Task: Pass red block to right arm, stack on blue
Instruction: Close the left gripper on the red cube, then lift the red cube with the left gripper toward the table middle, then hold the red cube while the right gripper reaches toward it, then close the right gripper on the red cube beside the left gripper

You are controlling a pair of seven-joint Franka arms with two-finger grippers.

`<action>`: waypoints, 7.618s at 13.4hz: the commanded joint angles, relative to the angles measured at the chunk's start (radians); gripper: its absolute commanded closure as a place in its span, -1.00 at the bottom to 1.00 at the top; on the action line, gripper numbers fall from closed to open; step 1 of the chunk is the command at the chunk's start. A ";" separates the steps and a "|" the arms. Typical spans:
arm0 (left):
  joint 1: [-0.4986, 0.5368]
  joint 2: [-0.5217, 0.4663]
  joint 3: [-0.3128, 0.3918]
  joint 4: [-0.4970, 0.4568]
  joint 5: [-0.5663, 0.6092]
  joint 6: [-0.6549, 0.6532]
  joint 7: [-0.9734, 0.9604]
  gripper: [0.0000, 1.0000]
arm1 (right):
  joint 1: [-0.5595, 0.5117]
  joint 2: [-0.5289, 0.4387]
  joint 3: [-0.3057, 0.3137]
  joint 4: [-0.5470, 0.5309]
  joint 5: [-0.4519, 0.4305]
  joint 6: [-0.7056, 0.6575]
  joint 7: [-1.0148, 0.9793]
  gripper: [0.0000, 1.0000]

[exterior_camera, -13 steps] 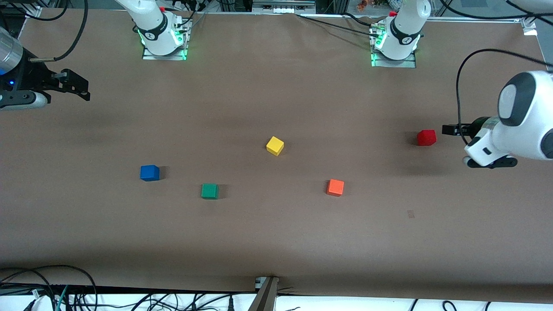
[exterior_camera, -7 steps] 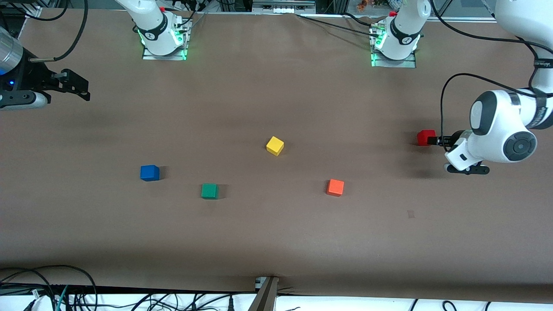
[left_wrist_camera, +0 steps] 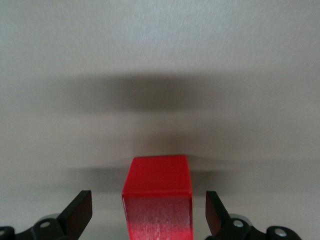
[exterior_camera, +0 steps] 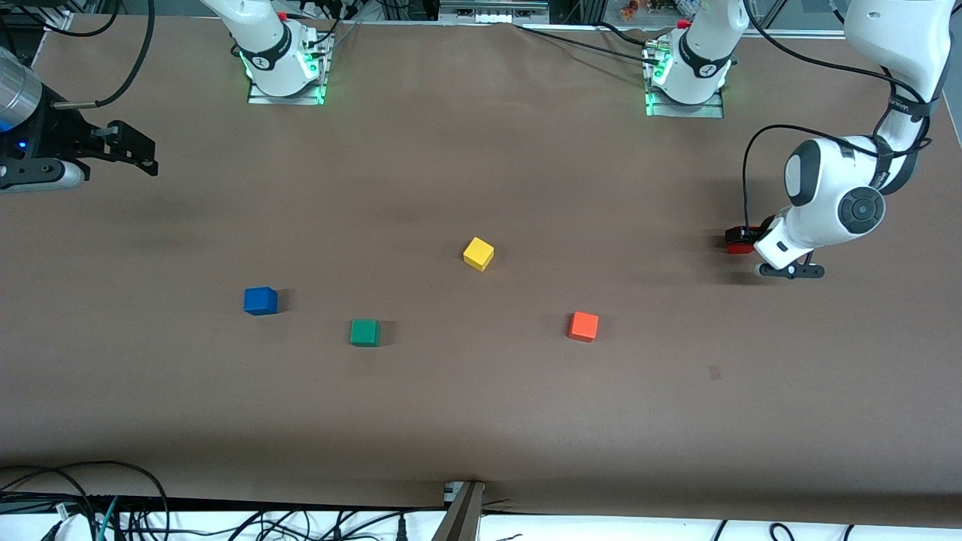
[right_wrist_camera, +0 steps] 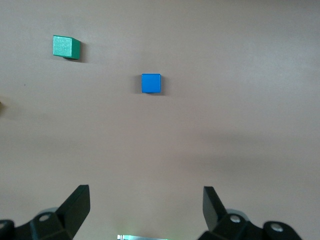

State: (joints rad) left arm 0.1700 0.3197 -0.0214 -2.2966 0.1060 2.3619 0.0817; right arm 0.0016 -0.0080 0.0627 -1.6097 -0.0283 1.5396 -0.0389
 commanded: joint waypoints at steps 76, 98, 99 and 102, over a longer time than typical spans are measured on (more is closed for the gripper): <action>-0.280 0.381 -0.545 0.786 -1.418 -0.049 1.753 1.00 | 0.170 0.398 0.078 -0.389 1.867 0.381 -0.492 -1.00; -0.279 0.380 -0.545 0.787 -1.419 -0.049 1.753 1.00 | 0.218 0.402 0.164 -0.358 1.998 0.530 -0.515 -0.21; -0.279 0.380 -0.545 0.789 -1.418 -0.049 1.753 1.00 | 0.218 0.402 0.164 -0.357 1.998 0.530 -0.515 -0.16; -0.279 0.380 -0.545 0.789 -1.421 -0.049 1.751 1.00 | 0.215 0.404 0.164 -0.355 1.998 0.527 -0.512 0.07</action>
State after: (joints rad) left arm -0.1026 0.6918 -0.5644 -1.5292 -1.2802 2.3076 1.8091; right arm 0.2146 0.4065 0.2238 -1.9620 1.9339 2.0561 -0.5429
